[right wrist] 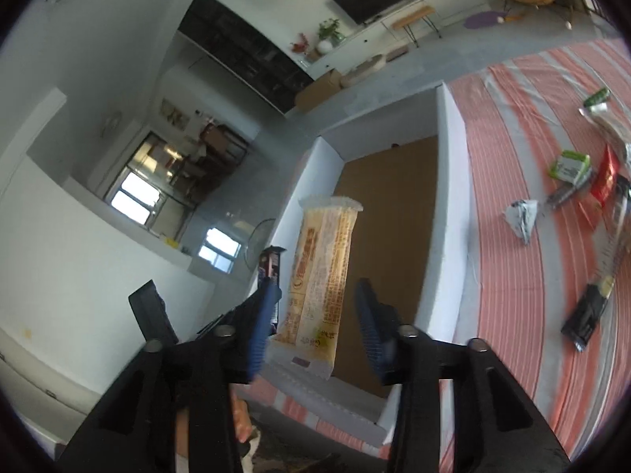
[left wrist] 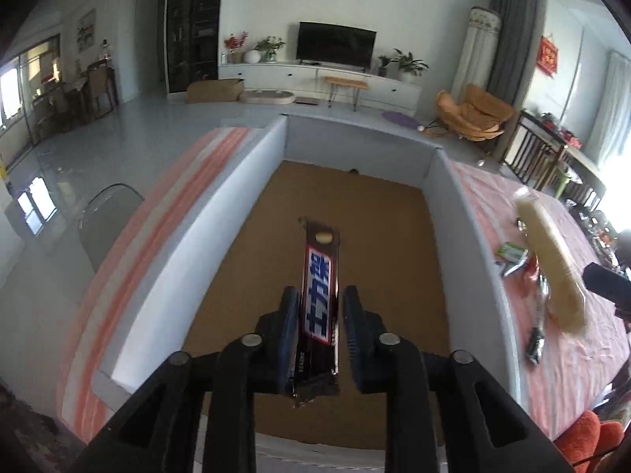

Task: Organize snacks
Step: 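Carry both bars into the cardboard box and open both tools, then withdraw both tools from the box back over the table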

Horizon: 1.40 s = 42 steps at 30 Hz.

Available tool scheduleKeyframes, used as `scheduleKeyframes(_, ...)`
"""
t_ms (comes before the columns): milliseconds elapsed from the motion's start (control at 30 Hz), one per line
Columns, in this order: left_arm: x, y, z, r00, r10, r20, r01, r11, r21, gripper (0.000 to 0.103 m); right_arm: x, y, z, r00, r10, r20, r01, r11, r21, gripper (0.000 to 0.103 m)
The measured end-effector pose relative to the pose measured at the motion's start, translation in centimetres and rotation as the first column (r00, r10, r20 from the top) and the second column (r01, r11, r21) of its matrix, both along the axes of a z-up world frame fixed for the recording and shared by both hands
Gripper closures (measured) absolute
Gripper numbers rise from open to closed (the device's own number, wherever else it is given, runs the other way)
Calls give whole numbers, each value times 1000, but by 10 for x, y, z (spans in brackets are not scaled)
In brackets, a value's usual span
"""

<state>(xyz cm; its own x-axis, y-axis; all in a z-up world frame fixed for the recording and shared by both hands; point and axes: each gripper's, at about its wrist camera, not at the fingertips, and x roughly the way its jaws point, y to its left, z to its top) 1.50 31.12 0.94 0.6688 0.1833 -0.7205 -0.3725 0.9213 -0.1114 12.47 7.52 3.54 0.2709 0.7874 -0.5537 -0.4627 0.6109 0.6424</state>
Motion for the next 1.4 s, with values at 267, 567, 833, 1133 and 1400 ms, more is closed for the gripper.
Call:
scheduleKeyframes(267, 1, -45, 4, 991, -115, 73, 117, 993, -23, 12, -21, -129, -44, 911, -353, 212, 407, 848, -338, 30)
scheduleKeyframes(567, 26, -199, 14, 853, -517, 75, 521, 851, -68, 4, -9, -302, -124, 657, -745, 119, 667, 501, -552, 28)
scheduleKeyframes(833, 69, -265, -65, 868, -487, -98, 477, 872, -110, 4, 46, -334, -148, 649, -745, 156, 668, 460, -585, 28)
scheduleKeyframes(1133, 131, -286, -113, 905, -401, -145, 400, 916, -32, 4, 114, -346, -160, 660, -706, 257, 678, 411, -610, 18)
scheduleKeyframes(1400, 174, -278, -131, 945, -301, -127, 297, 953, -54, 3, 173, -356, -165, 703, -649, 290, 667, 462, -584, 6)
